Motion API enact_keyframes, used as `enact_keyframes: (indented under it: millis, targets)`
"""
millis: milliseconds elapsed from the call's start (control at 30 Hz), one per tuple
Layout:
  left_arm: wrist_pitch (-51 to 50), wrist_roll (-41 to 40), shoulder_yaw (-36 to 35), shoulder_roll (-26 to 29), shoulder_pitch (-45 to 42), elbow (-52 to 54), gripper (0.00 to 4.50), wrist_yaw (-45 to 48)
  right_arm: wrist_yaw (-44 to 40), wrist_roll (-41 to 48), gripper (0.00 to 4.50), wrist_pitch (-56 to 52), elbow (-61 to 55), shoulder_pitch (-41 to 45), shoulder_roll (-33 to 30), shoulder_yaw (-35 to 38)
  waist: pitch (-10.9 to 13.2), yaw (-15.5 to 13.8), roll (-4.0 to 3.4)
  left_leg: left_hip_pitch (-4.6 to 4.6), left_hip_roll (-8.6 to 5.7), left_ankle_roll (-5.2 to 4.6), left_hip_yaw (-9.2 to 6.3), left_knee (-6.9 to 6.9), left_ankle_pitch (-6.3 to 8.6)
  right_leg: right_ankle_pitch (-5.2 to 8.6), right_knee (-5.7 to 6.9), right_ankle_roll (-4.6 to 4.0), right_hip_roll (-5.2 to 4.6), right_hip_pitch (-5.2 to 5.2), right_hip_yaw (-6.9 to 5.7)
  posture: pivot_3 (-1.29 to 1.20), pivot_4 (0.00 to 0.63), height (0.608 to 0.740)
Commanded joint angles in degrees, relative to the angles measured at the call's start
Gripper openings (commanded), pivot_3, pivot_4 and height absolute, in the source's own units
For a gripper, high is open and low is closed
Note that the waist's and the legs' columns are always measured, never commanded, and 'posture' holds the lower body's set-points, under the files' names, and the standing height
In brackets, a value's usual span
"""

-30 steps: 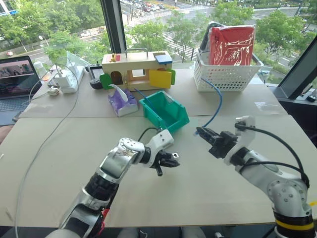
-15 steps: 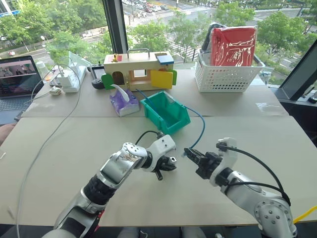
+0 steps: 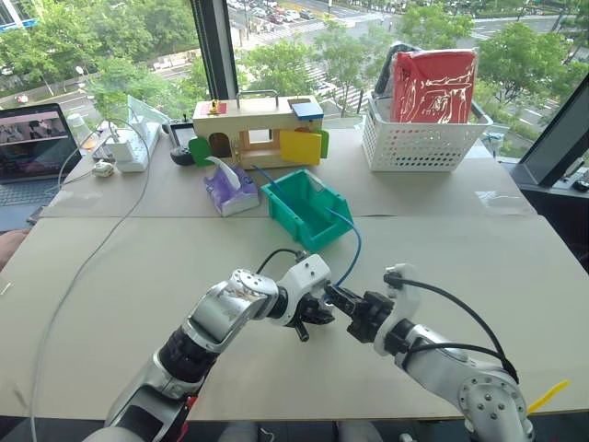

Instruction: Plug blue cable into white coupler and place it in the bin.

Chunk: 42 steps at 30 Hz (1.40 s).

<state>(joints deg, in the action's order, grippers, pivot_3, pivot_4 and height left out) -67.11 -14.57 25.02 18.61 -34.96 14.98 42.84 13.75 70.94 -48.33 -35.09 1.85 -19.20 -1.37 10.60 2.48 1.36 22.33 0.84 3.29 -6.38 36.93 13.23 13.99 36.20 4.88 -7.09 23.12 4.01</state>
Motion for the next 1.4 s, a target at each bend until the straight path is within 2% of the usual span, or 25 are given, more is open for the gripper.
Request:
enact_keyframes:
  millis: [33,267,433,933,1400]
  targets:
    - [-0.78,-1.28,-0.14,-0.17,0.73,1.55,0.66,-1.21,-0.75,0.07,0.00,-0.24,-0.47,-0.30,-0.24,0.45,0.00,0.00,0.00,0.00,0.00,0.00,0.00,0.00,0.00,0.00,0.00,0.00,0.00,0.00,0.00,0.00,0.150,0.740]
    - [-1.21,-2.91,-0.61,0.30,1.22,1.98,0.66,-2.85,-0.99,4.34,0.00,4.21,0.79,-0.76,4.82,4.31,0.00,0.03,0.00,0.00,0.00,0.00,0.00,0.00,0.00,0.00,0.00,0.00,0.00,0.00,0.00,0.00,0.150,0.740]
    - [-1.18,-3.98,-0.67,0.67,1.34,2.00,0.66,-3.45,-1.60,3.74,0.00,4.17,0.95,-0.77,5.00,4.65,-0.01,0.09,0.00,-0.02,0.00,0.00,0.00,-0.01,0.00,0.00,0.01,0.00,0.00,0.00,0.00,0.00,0.150,0.740]
    - [-1.11,-6.23,-1.06,0.46,1.73,1.87,0.66,-5.07,-2.47,1.82,0.00,1.81,0.58,-3.14,2.12,2.79,-0.02,0.11,-0.01,-0.02,0.00,0.00,0.00,-0.01,0.00,0.00,0.01,0.00,0.00,0.00,0.00,0.00,0.150,0.740]
    - [-0.71,-6.41,2.32,2.32,-0.67,1.56,0.66,-4.15,-3.25,-4.00,0.00,-5.59,-0.69,3.03,-4.94,-2.98,-0.15,0.21,0.03,-0.07,0.00,0.00,0.00,-0.01,0.00,0.00,0.01,-0.01,0.01,-0.04,0.00,0.00,0.150,0.740]
